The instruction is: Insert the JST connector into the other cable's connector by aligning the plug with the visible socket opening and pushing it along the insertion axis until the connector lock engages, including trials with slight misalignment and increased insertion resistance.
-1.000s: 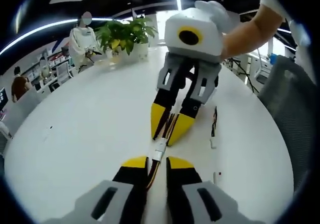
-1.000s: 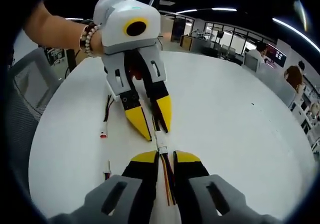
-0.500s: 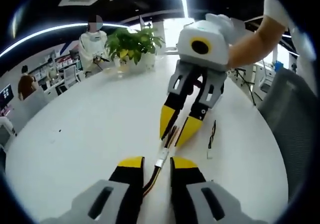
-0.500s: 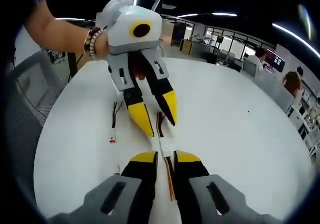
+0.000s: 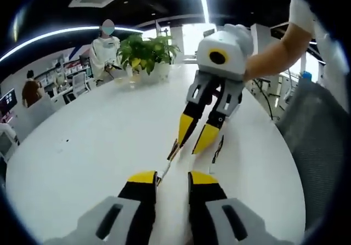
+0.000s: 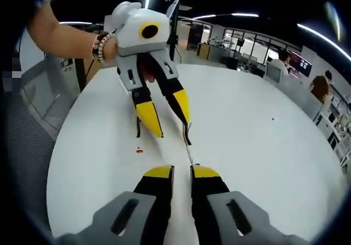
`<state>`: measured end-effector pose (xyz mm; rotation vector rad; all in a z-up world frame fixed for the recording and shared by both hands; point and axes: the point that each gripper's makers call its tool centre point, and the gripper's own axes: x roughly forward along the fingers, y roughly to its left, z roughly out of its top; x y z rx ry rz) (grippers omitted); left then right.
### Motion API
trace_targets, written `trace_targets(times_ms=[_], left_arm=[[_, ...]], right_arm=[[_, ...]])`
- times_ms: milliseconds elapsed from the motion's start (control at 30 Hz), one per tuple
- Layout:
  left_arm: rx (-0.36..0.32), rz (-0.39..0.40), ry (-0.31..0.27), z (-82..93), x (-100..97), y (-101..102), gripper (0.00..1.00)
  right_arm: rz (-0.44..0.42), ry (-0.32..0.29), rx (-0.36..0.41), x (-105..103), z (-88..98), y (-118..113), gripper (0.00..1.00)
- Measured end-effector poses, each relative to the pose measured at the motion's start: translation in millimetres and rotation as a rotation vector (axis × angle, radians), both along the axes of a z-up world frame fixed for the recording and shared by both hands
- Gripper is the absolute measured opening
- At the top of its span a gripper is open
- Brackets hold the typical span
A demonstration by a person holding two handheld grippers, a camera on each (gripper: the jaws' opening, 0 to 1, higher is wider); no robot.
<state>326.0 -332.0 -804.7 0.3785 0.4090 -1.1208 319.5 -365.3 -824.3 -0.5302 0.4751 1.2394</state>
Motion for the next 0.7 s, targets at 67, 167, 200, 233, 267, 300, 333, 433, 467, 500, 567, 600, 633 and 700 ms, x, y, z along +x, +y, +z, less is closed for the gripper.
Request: trace_targets(times_ms=[67, 167, 200, 233, 267, 300, 333, 433, 467, 500, 567, 600, 633, 700], left_arm=[[0.005, 0.000, 0.006, -2.6, -3.8, 1.0, 0.17], [0.004, 0.002, 0.018, -6.1, -9.5, 1.6, 0.17], [0.005, 0.000, 0.021, -7.3, -11.2, 1.6, 0.17], [0.008, -0.007, 0.025, -9.1, -14.0, 1.0, 0.17], [0.012, -0.010, 0.028, -10.6, -15.6, 1.0, 0.17], [0.021, -0.017, 0.029, -12.9, -18.3, 1.2, 0.17], [0.024, -0.018, 0.031, -14.1, -19.5, 1.5, 0.17], [0.026, -0.022, 0.040, -17.2, -25.0, 2.3, 0.17], [0.025, -0.022, 0.044, -18.0, -26.5, 2.5, 0.17], [0.027, -0.026, 0.049, -19.6, -29.2, 2.7, 0.17], [0.027, -0.027, 0.056, -21.7, -31.8, 3.3, 0.17], [0.028, -0.028, 0.060, -23.4, -33.5, 3.9, 0.17], [0.028, -0.029, 0.066, -24.7, -34.7, 4.3, 0.17], [0.030, -0.031, 0.073, -27.6, -37.0, 5.5, 0.17]], right_arm=[[0.000, 0.006, -0.006, -4.8, -2.0, -1.2, 0.09], [-0.003, 0.015, -0.007, -10.5, -3.4, -1.2, 0.09], [-0.002, 0.020, -0.009, -12.8, -4.6, -0.8, 0.09], [-0.001, 0.020, -0.013, -14.3, -5.4, -0.8, 0.09], [0.000, 0.021, -0.015, -15.5, -5.9, -0.8, 0.09], [0.001, 0.026, -0.015, -17.9, -6.2, -0.5, 0.09], [0.002, 0.030, -0.016, -19.1, -6.8, -0.5, 0.09], [0.005, 0.035, -0.024, -24.1, -9.3, -0.6, 0.09], [0.005, 0.038, -0.025, -25.1, -9.9, -0.7, 0.09], [0.005, 0.042, -0.026, -26.6, -10.4, -0.4, 0.09], [0.002, 0.048, -0.026, -29.3, -11.9, -0.3, 0.09], [0.002, 0.051, -0.028, -30.6, -12.8, -0.2, 0.09], [0.003, 0.053, -0.029, -31.9, -13.8, -0.1, 0.09], [0.004, 0.058, -0.033, -34.5, -16.2, -0.1, 0.09]])
